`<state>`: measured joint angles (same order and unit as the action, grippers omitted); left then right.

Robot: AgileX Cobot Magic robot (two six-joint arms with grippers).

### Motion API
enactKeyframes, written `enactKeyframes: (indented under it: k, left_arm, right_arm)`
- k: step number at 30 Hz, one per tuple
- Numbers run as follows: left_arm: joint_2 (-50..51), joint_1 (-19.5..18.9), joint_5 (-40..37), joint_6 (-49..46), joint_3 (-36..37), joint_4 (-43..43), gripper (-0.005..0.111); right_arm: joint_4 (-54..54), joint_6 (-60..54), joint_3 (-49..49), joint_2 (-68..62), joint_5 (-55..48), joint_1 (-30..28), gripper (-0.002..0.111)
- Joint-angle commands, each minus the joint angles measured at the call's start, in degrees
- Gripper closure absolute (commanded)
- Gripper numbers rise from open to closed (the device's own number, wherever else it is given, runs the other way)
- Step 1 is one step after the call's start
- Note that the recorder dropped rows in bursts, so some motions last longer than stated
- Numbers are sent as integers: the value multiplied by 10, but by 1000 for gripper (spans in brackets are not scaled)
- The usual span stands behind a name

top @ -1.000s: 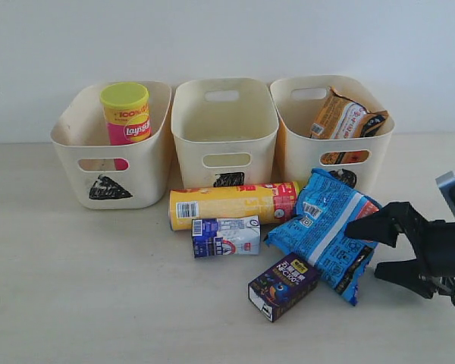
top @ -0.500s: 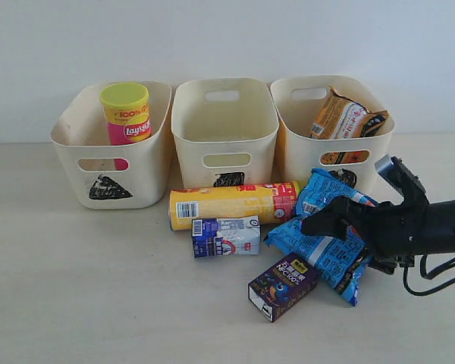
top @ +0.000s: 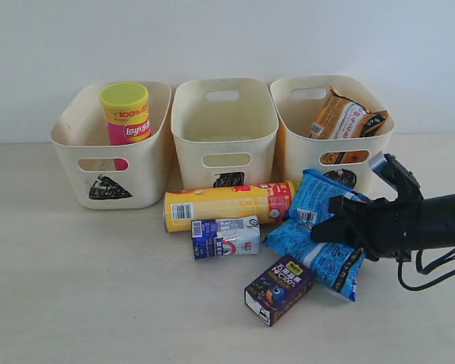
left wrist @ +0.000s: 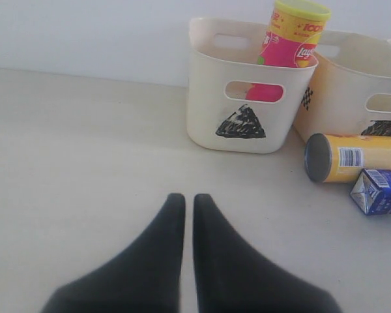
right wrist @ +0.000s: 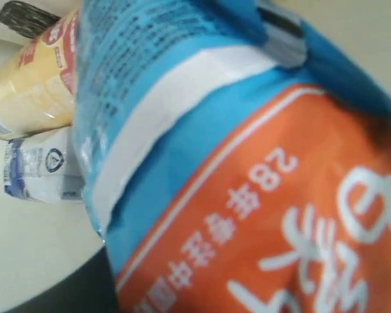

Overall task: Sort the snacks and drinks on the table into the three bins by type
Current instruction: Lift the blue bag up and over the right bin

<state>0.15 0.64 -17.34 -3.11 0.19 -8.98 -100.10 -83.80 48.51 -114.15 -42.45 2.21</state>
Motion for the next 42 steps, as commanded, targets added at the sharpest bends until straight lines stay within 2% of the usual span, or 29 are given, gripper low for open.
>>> enactKeyframes:
  k: [1,5,9,15,22,32,37,40,42]
  left_arm:
    - [-2,-1,8,4,-2,-2,103]
    - [-2,-1,8,4,-2,-2,103]
    - [-2,-1,8,4,-2,-2,103]
    - [-2,-1,8,4,-2,-2,103]
    - [-2,-1,8,4,-2,-2,103]
    - [-2,-1,8,4,-2,-2,103]
    - [-2,-1,8,4,-2,-2,103]
    - [-2,-1,8,4,-2,-2,103]
    - [-2,-1,8,4,-2,-2,103]
  right_arm:
    - [16,-3,1,4,-73,-1,108]
    - [83,3,1,17,-106,-33,108]
    - [122,32,1,70,-162,-90,108]
    - [121,34,1,146,-235,-131,108]
    - [55,38,4,242,-211,-131,108]
    - [36,69,127,282,-47,-118,108]
    - [62,66,184,282,146,-51,108]
    - [68,31,216,266,281,7,108]
    - [68,11,238,245,336,31,108]
